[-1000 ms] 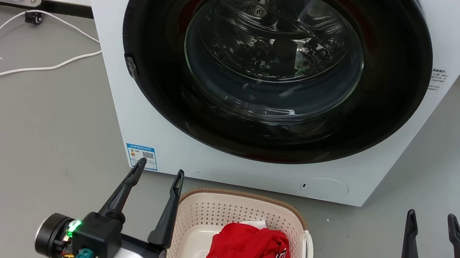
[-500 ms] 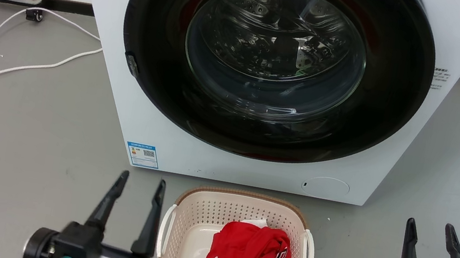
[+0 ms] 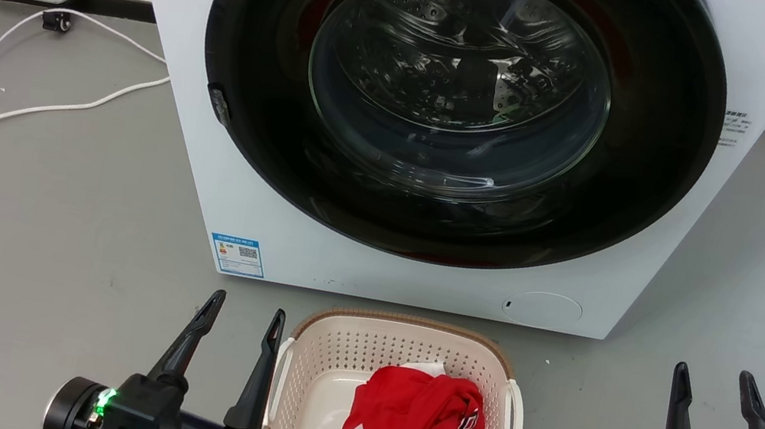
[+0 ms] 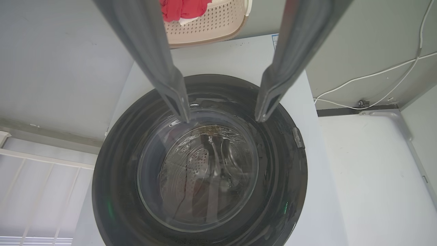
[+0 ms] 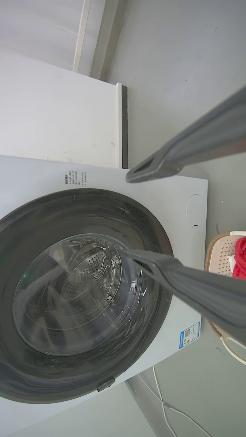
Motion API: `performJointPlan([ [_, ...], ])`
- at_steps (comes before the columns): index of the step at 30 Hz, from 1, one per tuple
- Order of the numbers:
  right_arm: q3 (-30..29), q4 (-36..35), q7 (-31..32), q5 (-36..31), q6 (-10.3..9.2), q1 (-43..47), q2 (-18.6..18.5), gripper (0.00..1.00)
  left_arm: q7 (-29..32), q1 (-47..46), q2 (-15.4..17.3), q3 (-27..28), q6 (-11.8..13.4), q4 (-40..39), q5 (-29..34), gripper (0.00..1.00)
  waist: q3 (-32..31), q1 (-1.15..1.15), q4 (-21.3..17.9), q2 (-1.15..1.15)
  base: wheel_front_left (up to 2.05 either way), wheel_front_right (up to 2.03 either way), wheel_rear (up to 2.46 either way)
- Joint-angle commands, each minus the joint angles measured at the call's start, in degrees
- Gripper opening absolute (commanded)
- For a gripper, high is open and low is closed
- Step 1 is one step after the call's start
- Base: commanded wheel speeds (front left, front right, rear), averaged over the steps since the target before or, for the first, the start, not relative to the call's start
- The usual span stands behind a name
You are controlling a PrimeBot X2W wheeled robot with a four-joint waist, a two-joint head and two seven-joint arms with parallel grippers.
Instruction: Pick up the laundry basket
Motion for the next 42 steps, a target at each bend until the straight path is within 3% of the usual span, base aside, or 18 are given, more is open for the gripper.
performJointPlan([
  [1, 0.0, 0.0, -0.1, 0.2, -0.02, -0.4, 0.0, 1.0, -0.2, -0.2, -0.1, 0.2, -0.3, 0.1, -0.3, 1.0, 0.0, 0.0, 0.0, 0.0, 0.0, 0.0, 0.0],
  [25, 0.6, 1.0, -0.1, 0.1, -0.02, -2.1, 0.0, 1.0, -0.2, -1.5, -0.1, 0.3, 0.1, 1.5, -0.1, 1.0, 3.0, 0.0, -0.8, 0.0, 0.0, 0.0, 0.0],
  [34, 2.8, 4.2, -0.1, -1.8, -0.02, -9.5, 0.0, 1.0, -0.1, -8.3, 0.4, 1.9, -1.2, 5.4, 1.7, 1.0, 13.9, 0.0, -2.5, 0.0, 0.0, 0.0, 0.0],
  [42, 6.6, 13.7, 0.5, -1.4, -0.02, -21.5, 0.0, 1.0, -0.1, -19.3, 3.3, 4.3, -2.3, 12.3, 1.8, 1.0, 26.2, 0.0, -4.3, 0.0, 0.0, 0.0, 0.0],
])
